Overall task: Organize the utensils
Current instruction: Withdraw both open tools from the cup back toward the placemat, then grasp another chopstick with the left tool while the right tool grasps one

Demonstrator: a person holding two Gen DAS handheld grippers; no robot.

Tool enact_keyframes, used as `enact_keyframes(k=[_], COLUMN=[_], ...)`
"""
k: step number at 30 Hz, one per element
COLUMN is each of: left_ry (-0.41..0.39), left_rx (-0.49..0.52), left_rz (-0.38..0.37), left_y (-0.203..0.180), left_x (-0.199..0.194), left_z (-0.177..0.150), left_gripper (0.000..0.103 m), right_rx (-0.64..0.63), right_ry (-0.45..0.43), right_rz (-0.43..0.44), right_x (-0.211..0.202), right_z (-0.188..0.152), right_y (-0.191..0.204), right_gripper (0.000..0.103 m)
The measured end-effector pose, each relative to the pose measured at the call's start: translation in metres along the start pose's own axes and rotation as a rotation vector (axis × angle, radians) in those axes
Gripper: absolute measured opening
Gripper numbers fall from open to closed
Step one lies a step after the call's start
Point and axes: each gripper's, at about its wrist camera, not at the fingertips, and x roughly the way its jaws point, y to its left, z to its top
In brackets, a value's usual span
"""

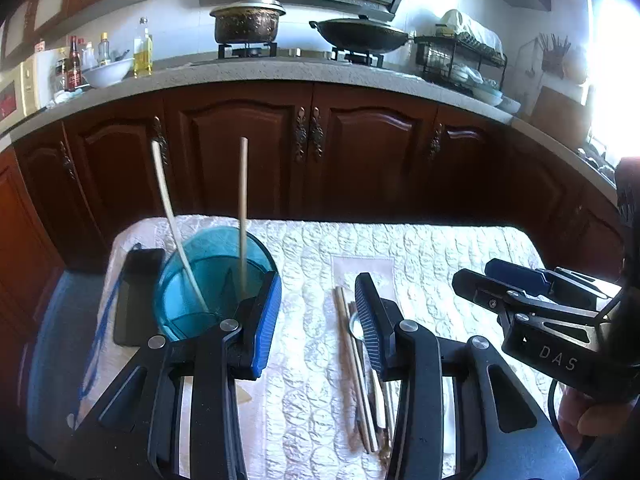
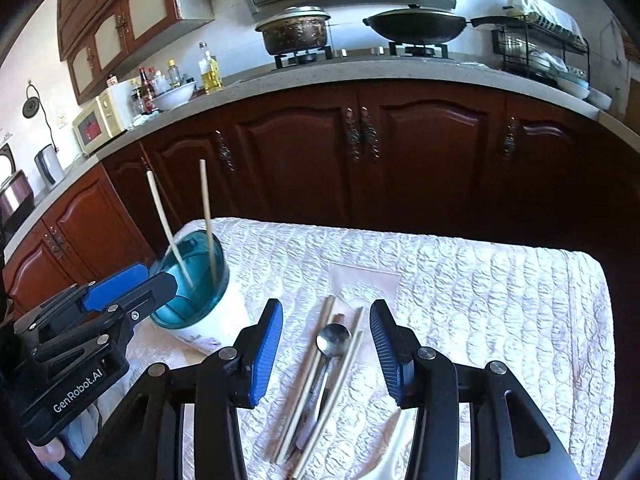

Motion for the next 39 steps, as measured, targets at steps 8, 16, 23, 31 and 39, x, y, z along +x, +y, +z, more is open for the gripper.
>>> enact_keyframes(k=[8,16,23,31,39], left_ry=[0.039,0.086,0.173,0.231,0.282], left_rx=[0.016,0.001,-0.029,-0.041,-0.023], left_rz=[-0.008,-0.003,0.011,0.017,0.001], left_y=[-0.009,-0.001,0.01,0.014,0.008], left_x=[0.014,0.028,0.046,0.063,0.083], left_z=[-0.008,-0.022,-0.042,-0.055,-0.064], left_gripper=[0.038,0.038,0.038,0.038,0.038], right_rx=[0.024,0.038,0.056,0.019,0.122], right_ry=[0.038,0.128,0.299,0.386,0.363], right_rz=[-0.015,-0.019,-0.002,0.052,-0.078], right_x=[0.007,0.036,0.105,0.151,0.139], right_z=[-0.009,-0.027,-0.053,-0.073,-0.092], right_y=[-0.015,-0.026,-0.029,-0.011,-0.067], right_gripper=[0.045,0.052,0.052,0.052,0.052])
